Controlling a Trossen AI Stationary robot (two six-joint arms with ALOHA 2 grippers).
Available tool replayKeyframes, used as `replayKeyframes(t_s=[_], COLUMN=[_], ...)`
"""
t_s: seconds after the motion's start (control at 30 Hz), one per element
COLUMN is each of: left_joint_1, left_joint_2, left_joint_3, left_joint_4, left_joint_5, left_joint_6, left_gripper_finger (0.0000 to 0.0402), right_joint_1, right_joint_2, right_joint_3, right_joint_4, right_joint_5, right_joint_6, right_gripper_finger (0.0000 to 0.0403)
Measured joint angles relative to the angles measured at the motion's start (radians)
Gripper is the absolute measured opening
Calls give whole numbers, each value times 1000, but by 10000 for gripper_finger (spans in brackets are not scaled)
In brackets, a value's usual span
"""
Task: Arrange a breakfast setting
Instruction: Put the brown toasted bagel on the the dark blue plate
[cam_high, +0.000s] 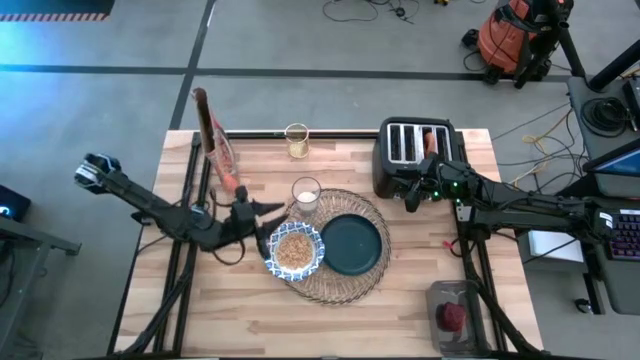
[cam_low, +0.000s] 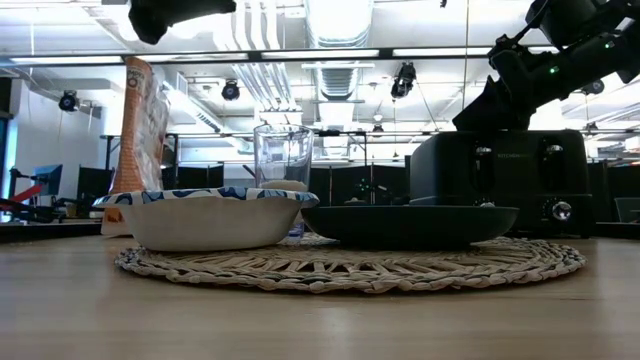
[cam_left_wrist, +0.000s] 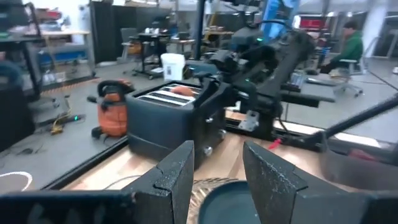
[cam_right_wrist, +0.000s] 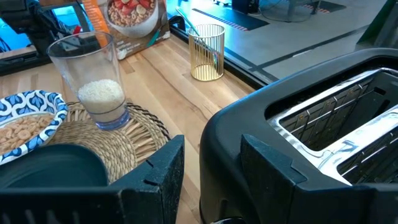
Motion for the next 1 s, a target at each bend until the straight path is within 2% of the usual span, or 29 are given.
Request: replayKeyframes(t_s=[0.1,0.23,0.9,1.0], left_joint_1=[-5,-5,-5,-5], left_joint_2=[9,8,42,56], left_joint_3=[-19,-20,-28,-22], left_joint_4=[62,62,69,70], left_joint_5=[12,49,49,74], left_joint_6=[48,66,130,131], left_gripper_finger=[123,123,123,123], right_joint_1=[0,0,0,0], right_joint_2=[0,0,0,0], right_joint_3=[0,0,0,0], right_joint_4=[0,0,0,0], right_joint_5=[0,0,0,0], right_joint_6=[0,0,0,0], right_gripper_finger=[146,146,146,146])
